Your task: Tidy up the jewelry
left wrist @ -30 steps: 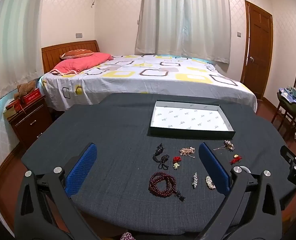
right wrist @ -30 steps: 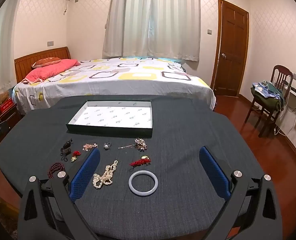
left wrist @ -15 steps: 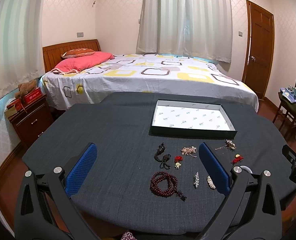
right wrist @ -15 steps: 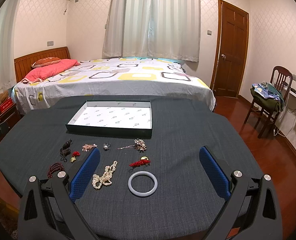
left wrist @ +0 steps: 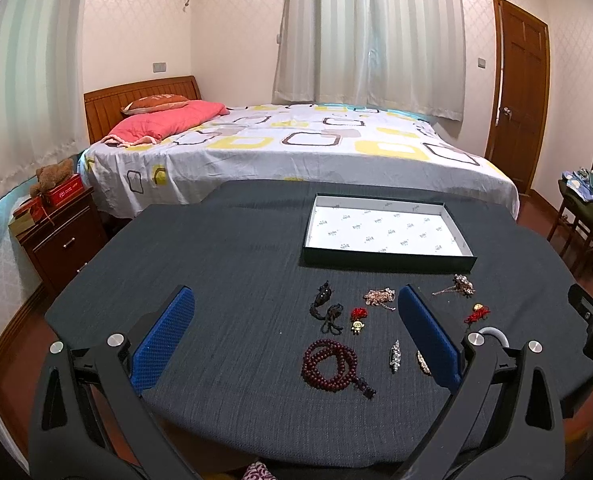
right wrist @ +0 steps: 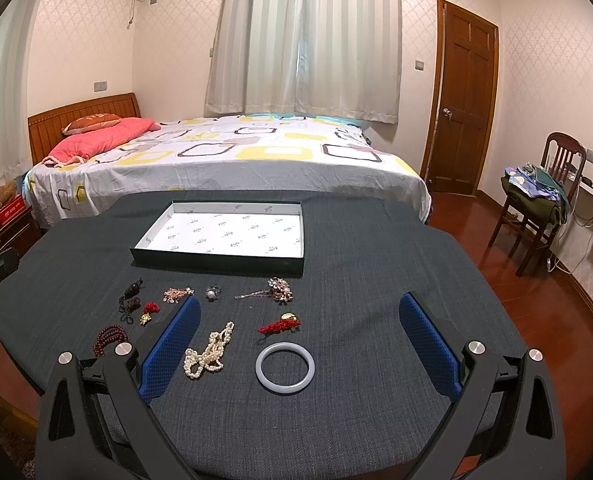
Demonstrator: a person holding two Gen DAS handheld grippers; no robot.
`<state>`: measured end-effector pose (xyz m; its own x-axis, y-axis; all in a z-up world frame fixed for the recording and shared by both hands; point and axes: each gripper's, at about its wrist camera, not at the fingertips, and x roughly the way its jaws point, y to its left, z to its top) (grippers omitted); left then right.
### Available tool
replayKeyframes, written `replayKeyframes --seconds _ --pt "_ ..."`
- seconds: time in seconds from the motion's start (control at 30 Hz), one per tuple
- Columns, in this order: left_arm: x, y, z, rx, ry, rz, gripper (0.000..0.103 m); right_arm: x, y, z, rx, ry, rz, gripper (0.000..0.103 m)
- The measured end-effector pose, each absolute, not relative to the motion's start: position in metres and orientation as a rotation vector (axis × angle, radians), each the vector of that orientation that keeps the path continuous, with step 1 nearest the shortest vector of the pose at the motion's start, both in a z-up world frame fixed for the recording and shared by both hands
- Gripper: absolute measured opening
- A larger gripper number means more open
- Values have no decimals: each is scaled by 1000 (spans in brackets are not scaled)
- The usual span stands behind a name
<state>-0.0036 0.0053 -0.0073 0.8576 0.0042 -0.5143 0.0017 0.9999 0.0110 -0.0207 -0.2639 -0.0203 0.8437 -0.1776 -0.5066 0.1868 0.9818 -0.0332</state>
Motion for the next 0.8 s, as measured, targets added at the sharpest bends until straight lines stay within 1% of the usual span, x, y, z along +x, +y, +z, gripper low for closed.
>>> replayKeyframes --seconds 0.8 --pt "-4 8 -15 18 553 3 99 -20 -263 -21 16 533 -192 97"
